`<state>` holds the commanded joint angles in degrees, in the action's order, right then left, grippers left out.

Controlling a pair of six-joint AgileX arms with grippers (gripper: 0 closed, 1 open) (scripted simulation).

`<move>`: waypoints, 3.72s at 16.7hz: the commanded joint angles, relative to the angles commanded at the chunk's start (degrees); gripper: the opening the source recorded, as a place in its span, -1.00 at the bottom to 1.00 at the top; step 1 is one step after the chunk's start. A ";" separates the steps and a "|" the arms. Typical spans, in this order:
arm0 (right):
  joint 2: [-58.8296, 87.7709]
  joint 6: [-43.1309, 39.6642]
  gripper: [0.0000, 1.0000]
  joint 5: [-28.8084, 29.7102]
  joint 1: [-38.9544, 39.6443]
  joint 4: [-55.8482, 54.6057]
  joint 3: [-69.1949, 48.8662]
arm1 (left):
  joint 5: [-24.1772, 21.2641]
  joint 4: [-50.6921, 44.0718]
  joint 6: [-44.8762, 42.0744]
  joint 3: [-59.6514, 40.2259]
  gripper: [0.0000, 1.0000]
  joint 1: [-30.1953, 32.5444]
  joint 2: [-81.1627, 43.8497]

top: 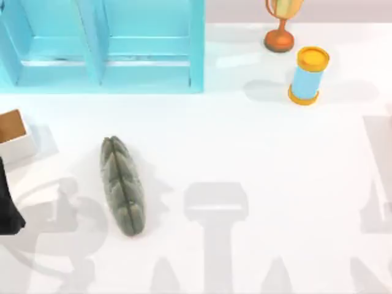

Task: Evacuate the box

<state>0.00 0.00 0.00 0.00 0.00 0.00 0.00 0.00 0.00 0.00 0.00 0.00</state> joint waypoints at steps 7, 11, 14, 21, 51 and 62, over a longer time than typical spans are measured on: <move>9.10 -3.53 1.00 0.30 -4.02 8.01 -8.24 | 0.00 0.00 0.00 0.00 1.00 0.00 0.00; 26.90 -9.26 1.00 0.47 -10.14 21.15 -22.37 | 0.00 0.00 0.00 0.00 1.00 0.00 0.00; 44.41 -14.22 1.00 0.46 -15.26 32.45 -34.64 | 0.00 0.00 0.00 0.00 1.00 0.00 0.00; 77.99 -25.06 1.00 0.35 -26.14 56.47 -60.57 | 0.00 0.00 0.00 0.00 1.00 0.00 0.00; 102.37 -30.72 1.00 0.19 -31.49 46.10 -58.53 | 0.00 0.00 0.00 0.00 1.00 0.00 0.00; 102.37 -30.72 -0.66 0.19 -31.49 46.10 -58.53 | 0.00 0.00 0.00 0.00 1.00 0.00 0.00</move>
<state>102.37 -30.72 0.19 -31.49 46.10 -58.53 0.00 0.00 0.00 0.00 0.00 0.00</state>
